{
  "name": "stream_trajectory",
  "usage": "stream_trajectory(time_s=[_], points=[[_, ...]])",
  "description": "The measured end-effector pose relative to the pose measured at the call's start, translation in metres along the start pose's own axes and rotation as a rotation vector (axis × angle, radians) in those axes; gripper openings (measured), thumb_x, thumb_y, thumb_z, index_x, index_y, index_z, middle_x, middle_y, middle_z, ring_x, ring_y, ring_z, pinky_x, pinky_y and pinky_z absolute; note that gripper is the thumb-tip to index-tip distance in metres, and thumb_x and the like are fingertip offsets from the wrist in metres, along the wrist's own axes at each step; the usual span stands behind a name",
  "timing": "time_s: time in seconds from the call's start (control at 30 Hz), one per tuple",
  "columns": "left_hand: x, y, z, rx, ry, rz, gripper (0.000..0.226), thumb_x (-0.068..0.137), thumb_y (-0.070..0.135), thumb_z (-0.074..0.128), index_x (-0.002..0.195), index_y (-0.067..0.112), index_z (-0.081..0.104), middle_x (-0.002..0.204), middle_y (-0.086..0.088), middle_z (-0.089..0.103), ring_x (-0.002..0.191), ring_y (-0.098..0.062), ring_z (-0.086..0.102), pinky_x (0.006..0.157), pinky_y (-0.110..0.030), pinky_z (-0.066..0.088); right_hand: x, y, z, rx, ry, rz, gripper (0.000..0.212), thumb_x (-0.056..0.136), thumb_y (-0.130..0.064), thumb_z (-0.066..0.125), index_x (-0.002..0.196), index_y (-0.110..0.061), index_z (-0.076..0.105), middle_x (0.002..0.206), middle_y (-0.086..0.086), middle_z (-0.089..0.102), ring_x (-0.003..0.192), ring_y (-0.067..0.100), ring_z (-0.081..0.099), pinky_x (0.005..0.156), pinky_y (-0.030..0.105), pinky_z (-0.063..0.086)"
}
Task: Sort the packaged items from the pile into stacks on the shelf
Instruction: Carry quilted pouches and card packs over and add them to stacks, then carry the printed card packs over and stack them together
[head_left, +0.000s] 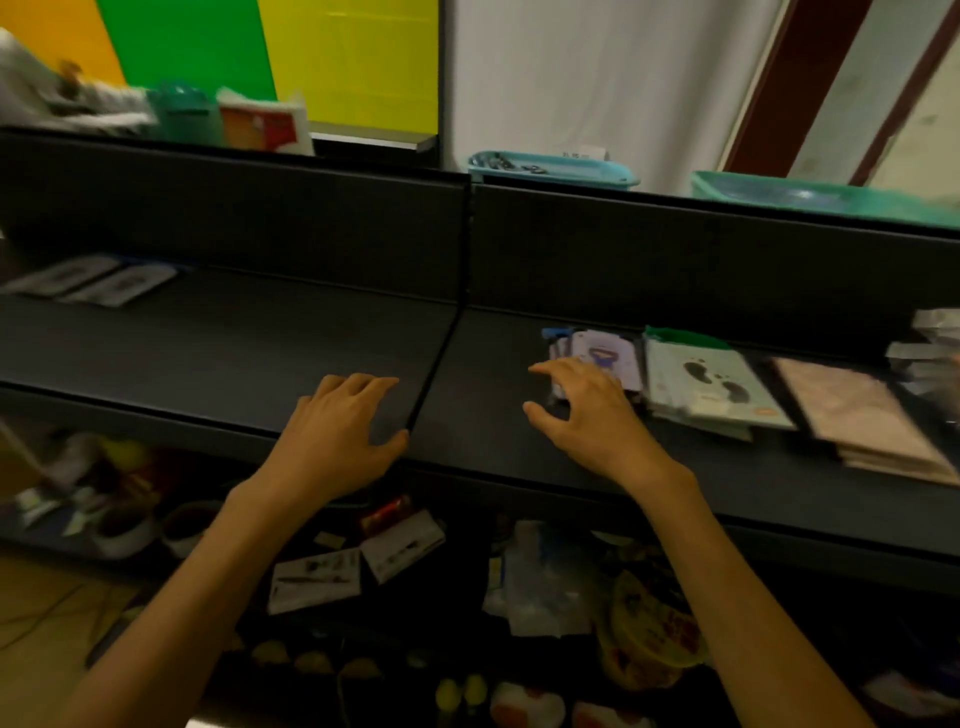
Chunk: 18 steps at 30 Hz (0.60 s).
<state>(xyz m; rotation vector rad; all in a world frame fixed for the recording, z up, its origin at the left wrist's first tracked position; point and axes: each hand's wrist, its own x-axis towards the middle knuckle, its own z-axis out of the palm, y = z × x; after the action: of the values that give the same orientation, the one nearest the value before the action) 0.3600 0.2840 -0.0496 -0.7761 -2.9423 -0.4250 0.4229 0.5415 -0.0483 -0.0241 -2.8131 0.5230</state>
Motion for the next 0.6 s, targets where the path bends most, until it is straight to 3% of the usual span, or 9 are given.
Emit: stream_trajectory(time_s=[0.6], points=[[-0.004, -0.246, -0.050, -0.029, 0.071, -0.213, 0.067, 0.088, 0.047, 0.056, 0.146, 0.024, 0.031, 0.145, 0.000, 0.039, 0.132, -0.026, 0.033, 0.103, -0.047, 0.039, 0.143, -0.184, 0.123, -0.021, -0.125, -0.176, 0.049, 0.091, -0.043, 0.053, 0.136, -0.025, 0.043, 0.139, -0.005, 0.044, 0.126, 0.014, 0.040, 0.106, 0.028, 0.024]])
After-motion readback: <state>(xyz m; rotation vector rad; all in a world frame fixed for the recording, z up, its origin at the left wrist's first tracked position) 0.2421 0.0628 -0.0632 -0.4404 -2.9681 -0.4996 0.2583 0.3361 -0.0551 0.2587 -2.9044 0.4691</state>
